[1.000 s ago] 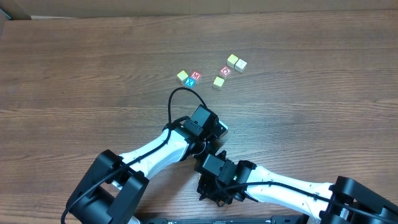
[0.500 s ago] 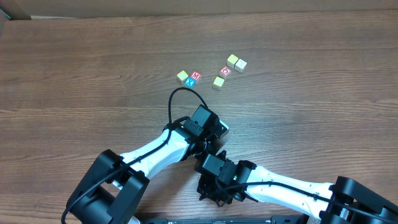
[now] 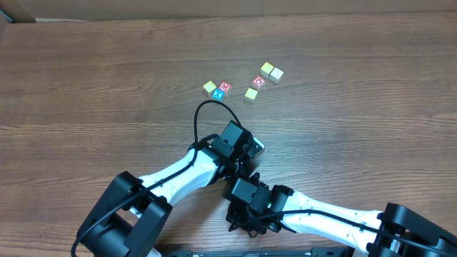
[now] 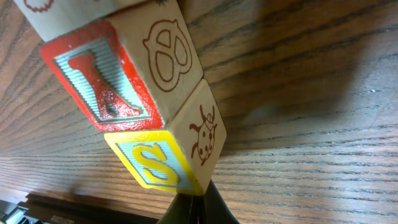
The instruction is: Flip 3 blocks
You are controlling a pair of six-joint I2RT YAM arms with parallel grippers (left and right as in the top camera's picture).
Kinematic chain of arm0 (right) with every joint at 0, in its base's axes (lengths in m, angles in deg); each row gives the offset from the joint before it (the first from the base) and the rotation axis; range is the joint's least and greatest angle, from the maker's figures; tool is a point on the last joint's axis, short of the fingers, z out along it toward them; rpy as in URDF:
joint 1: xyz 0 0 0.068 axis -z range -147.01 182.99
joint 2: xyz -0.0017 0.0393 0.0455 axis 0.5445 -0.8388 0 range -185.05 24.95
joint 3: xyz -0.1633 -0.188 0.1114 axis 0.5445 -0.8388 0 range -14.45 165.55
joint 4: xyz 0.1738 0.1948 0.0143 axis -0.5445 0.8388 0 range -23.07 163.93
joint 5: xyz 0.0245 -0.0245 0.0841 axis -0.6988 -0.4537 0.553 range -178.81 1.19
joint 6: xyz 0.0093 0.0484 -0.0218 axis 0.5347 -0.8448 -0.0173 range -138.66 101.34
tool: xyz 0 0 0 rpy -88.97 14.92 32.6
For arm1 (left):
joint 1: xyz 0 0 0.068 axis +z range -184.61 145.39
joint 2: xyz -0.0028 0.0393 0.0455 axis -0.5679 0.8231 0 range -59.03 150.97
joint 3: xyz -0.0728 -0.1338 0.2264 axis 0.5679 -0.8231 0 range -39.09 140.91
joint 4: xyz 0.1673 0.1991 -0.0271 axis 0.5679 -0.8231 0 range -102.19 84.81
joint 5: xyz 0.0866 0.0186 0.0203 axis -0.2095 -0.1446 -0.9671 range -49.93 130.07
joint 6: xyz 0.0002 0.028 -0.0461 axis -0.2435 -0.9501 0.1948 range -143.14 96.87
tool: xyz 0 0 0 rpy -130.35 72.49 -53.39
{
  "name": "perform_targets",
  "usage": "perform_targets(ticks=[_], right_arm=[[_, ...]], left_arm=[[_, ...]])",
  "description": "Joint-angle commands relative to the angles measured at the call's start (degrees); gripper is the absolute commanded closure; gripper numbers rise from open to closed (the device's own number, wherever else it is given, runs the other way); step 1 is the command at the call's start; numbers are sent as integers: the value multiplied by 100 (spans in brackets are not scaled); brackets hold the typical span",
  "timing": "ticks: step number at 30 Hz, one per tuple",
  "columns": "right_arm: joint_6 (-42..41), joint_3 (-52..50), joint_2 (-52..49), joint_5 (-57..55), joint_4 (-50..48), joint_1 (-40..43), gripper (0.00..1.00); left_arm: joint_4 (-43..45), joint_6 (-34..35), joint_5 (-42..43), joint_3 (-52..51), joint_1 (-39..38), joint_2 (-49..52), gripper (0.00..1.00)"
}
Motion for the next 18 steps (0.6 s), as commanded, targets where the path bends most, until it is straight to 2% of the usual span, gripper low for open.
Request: perform_targets(ticks=[1, 18], right_arm=[[-44, 28, 2, -181, 0, -28, 96], [-372, 31, 4, -15, 142, -380, 96]], left_arm=[[-24, 48, -85, -184, -72, 238, 96], [-22, 83, -177, -184, -74, 238, 96]])
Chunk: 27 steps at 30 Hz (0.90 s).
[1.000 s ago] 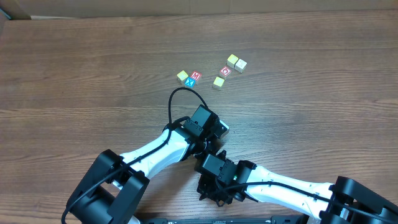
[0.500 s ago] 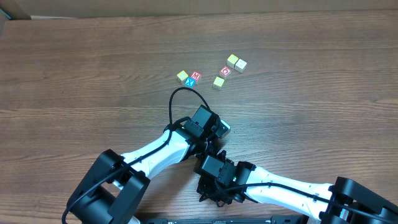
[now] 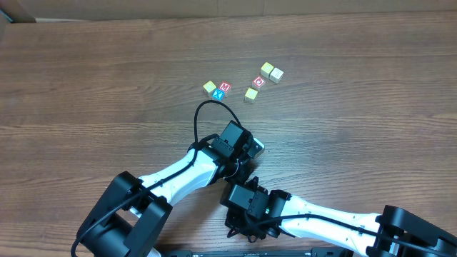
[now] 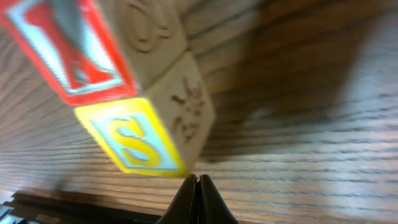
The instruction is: Flip 3 blocks
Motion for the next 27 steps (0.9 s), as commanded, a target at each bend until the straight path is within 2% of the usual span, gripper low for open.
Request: perform_targets(ticks=[1, 11, 15, 19, 22, 27], right_arm=[[-160, 31, 4, 31, 59, -138, 96], [-306, 31, 17, 286, 422, -190, 96], [-310, 31, 63, 286, 540, -190, 96], [-363, 31, 168, 271, 737, -190, 96], [-437, 31, 306, 87, 990, -175, 96], [-437, 42, 638, -286, 1622, 138, 96]], left_arm=[[-26, 79, -173, -181, -74, 238, 96], [15, 111, -544, -181, -57, 238, 96], [190, 350, -833, -181, 37, 238, 96], [424, 691, -1139, -181, 203, 238, 96], [553, 1233, -1517, -175, 442, 238, 96], [254, 2081, -2059, -52, 831, 236, 95]])
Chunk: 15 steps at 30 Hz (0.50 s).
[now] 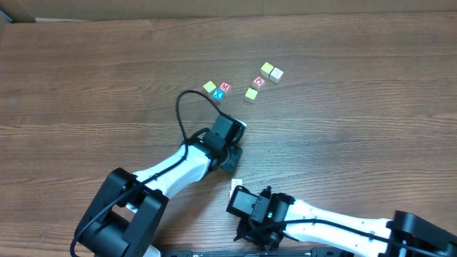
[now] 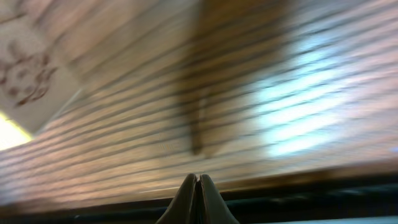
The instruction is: Flip 3 blocks
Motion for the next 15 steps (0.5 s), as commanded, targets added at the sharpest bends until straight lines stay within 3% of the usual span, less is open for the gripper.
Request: perform_targets(ticks=[1, 5, 15], right_arm=[[-72, 42, 417, -468, 450, 345, 96], [-17, 42, 870, -942, 1156, 920, 96], [1209, 675, 1593, -1950, 2415, 2039, 96]], left_arm=[[-391, 916, -800, 15, 354, 192, 92], [-1110, 1132, -833, 407, 610, 192, 93], [-3185, 1209, -595, 1810, 739, 181, 96]])
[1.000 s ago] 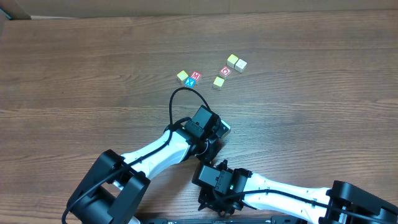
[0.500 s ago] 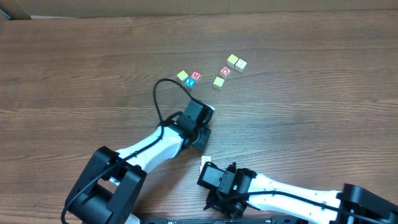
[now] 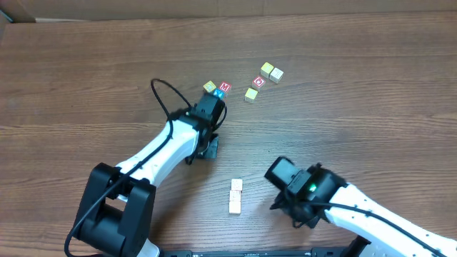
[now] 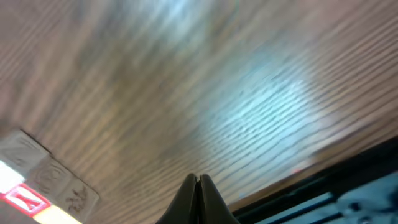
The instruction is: Flip 3 blocks
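Three pale blocks [image 3: 235,196] lie in a short row near the table's front, untouched. In the right wrist view they sit at the lower left [image 4: 43,180], the nearest one showing a red letter face. My right gripper [image 4: 198,180] is shut on nothing, to the right of the row and apart from it. My left gripper [image 3: 209,147] hangs under its wrist just in front of the far cluster: a yellow-green block [image 3: 209,86], a red M block [image 3: 225,87] and a blue block [image 3: 218,93]. Its jaws are hidden from above.
Further right at the back lie a yellow block [image 3: 250,93], a red block [image 3: 258,81] and two pale blocks [image 3: 270,71]. A black cable [image 3: 163,96] loops off the left arm. The table's front edge [image 4: 311,180] runs close behind my right gripper.
My left arm's end has moved back and left, up to the far cluster. My right arm has moved to the right, away from the row of three blocks, which now lies fully uncovered.
Both arm ends were crowded over the front middle, my shut right fingers right at the yellow S block beside the red A block. Then the right gripper sat lower and the left arm farther back. Now both arms are apart and the row lies alone.
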You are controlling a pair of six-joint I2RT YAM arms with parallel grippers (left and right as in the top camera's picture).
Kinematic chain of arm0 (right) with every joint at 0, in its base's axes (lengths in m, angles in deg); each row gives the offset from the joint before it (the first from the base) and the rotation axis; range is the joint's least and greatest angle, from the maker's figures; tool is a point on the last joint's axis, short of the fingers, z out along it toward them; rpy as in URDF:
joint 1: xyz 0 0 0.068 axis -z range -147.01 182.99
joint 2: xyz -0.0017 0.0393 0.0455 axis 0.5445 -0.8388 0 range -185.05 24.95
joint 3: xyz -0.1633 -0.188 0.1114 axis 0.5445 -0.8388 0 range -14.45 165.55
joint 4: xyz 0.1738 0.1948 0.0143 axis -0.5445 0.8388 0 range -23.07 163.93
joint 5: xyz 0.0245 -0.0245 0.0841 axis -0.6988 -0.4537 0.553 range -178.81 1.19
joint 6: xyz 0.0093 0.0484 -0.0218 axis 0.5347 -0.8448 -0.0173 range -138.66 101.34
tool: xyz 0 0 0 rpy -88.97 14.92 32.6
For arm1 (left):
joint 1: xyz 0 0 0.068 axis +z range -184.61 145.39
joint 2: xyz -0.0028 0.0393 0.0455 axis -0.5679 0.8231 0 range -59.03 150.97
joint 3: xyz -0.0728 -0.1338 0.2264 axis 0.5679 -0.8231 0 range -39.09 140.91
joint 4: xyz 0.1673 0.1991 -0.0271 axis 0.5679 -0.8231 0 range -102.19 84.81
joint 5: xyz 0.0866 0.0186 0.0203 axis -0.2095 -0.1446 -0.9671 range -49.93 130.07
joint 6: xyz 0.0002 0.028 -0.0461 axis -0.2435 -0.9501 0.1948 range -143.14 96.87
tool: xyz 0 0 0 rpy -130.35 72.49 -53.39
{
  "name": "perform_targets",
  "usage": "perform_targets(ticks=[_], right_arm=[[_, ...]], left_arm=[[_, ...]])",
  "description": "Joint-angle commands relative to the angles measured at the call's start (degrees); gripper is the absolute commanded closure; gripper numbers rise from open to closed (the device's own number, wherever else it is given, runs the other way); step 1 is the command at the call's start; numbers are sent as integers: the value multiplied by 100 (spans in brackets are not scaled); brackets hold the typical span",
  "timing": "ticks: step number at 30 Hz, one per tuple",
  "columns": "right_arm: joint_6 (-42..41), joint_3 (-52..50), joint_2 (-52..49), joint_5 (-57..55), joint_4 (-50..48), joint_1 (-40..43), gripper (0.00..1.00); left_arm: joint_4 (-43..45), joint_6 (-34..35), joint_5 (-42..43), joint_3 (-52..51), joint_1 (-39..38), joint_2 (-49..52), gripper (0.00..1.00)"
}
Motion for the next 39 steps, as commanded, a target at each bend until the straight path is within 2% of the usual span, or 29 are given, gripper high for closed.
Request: perform_targets(ticks=[1, 4, 8, 19, 25, 33, 39], right_arm=[[927, 442, 153, -595, 61, 247, 96], [2490, 507, 111, -442, -522, 431, 96], [3053, 505, -149, -422, -1064, 470, 96], [3248, 505, -1668, 433, -2629, 308, 96], [3620, 505, -1814, 584, -2946, -37, 96], [3224, 492, -1867, 446, -3056, -227, 96], [3228, 472, -1871, 476, -3161, -227, 96]], left_arm=[[-365, 140, 243, 402, 2, 26, 96], [-619, 142, 603, 413, 9, 26, 96], [-820, 144, 898, 422, 9, 26, 96], [-966, 232, 942, 422, 17, 26, 95], [-966, 227, 944, 422, 170, 26, 96], [-1056, 227, 946, 422, 313, 26, 96], [-1075, 227, 946, 422, 310, 26, 96]])
